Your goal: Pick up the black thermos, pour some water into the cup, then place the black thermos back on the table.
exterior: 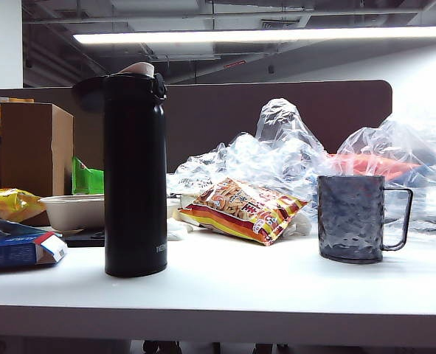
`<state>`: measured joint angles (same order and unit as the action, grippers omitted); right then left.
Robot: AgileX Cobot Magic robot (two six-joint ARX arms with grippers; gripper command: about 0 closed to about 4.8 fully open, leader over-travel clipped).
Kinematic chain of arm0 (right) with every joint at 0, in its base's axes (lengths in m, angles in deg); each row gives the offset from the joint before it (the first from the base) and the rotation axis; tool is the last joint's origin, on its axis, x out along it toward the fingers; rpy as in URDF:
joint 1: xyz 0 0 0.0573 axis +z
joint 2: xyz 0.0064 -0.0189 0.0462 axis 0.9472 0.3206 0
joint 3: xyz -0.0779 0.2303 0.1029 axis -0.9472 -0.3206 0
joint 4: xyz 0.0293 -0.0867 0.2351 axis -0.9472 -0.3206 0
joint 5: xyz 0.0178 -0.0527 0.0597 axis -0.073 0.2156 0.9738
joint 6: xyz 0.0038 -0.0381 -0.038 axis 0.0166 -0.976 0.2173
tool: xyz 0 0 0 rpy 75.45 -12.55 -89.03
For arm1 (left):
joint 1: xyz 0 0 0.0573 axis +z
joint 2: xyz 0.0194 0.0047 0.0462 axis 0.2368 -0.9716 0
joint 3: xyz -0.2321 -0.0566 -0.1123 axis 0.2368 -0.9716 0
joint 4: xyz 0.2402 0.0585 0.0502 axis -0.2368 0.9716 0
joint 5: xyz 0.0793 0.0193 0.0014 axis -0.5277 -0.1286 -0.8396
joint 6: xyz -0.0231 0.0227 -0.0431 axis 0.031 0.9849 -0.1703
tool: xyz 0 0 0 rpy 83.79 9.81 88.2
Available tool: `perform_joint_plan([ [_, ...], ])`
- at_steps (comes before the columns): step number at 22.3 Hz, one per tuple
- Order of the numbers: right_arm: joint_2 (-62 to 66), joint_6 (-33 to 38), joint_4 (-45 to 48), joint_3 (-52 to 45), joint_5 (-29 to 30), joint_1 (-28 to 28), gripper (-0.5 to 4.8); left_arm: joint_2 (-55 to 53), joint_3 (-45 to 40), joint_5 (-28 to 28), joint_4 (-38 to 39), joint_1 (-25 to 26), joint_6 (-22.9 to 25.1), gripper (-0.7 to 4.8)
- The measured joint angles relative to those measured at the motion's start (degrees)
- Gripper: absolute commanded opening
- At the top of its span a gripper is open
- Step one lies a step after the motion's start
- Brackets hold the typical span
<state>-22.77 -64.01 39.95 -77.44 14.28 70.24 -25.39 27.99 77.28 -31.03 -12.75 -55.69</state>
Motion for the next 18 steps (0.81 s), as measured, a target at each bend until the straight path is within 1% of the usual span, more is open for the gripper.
perform_joint_plan([
  [9,0.00,-0.02,0.74,0.00,0.00,-0.02,-0.02,0.00,0.00,-0.02,0.00,0.02,0.00,-0.05],
  [10,0.00,-0.02,0.74,0.00,0.00,-0.02,0.01,0.00,0.00,0.00,0.00,0.00,0.00,0.00],
  [11,0.00,-0.02,0.77,0.00,0.00,-0.02,0.23,0.00,0.00,-0.02,0.02,0.00,0.00,0.50],
  [12,0.00,-0.02,0.85,0.00,0.00,0.00,0.89,0.00,0.00,0.00,0.00,0.00,-0.02,2.21],
  [13,0.00,-0.02,1.01,0.02,0.00,0.00,2.06,0.00,0.00,0.00,-0.04,0.00,-0.28,4.53],
  [14,0.00,-0.02,1.14,0.09,0.02,0.02,3.80,0.00,-0.02,0.09,-0.33,0.00,-1.20,4.79],
  [15,0.02,0.33,0.42,0.66,0.02,0.02,4.79,0.00,-0.02,0.33,-0.94,0.00,-2.78,4.79],
  [18,0.04,5.60,-0.04,4.72,0.02,0.02,4.79,0.02,0.31,0.22,-3.96,0.00,-9.73,4.79],
])
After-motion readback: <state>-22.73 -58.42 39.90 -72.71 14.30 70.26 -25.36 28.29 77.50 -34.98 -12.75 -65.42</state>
